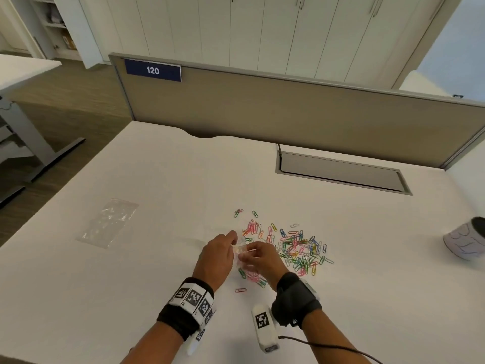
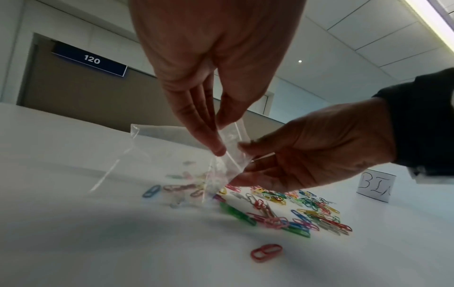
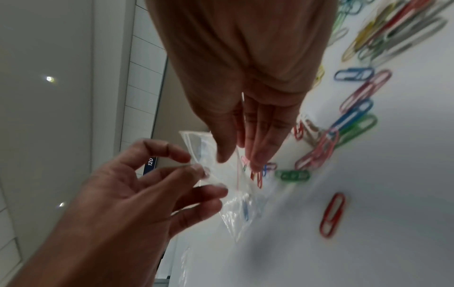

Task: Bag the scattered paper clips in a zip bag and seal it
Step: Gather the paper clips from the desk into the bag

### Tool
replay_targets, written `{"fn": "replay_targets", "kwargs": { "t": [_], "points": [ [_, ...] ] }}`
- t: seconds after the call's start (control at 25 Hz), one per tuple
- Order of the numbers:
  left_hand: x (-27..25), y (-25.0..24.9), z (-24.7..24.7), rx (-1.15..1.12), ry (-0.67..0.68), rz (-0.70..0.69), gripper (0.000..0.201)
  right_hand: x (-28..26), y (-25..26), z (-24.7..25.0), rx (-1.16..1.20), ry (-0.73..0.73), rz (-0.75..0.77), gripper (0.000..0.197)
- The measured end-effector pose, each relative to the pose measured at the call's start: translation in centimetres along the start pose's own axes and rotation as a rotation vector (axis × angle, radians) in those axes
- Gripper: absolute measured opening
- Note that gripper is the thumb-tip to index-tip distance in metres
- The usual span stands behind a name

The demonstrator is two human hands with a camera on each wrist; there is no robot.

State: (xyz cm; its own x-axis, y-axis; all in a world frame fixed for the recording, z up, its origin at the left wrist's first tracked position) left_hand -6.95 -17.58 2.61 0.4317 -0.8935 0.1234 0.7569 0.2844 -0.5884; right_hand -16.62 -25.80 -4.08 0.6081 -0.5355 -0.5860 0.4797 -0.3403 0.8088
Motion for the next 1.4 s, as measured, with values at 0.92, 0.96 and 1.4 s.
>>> {"fn": "replay_targets", "kwargs": {
  "t": [0.92, 0.96, 1.4],
  "points": [
    [1.6, -0.3, -3.4, -0.249, 0.094, 0.183, 0.033, 1.1, 1.3, 11.2, -1.045, -0.554, 0.144, 0.022],
    [1.6, -0.3, -3.5, -0.251, 0.099, 0.186, 0.035, 1.1, 1.5, 11.2, -1.066, -0.554, 0.14, 0.021],
    [1.6, -1.4, -4.0, -0.22, 0.124, 0.179, 0.049, -2.2, 2.1, 12.8, -0.128, -0.489, 0.183, 0.011]
  ]
}}
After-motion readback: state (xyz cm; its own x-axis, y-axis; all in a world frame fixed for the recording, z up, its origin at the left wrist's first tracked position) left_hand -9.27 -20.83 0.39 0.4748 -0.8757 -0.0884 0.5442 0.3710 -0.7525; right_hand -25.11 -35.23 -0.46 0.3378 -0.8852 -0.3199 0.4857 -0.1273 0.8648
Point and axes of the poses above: each hand's wrist, its own x-axis towards the middle knuckle, its own z-axis out of the back of the hand, y = z × x, the point moved 9 cm from there along x, towards the middle knuckle, and after that the axes turned 9 degrees about -z, right-handed, at the moved point
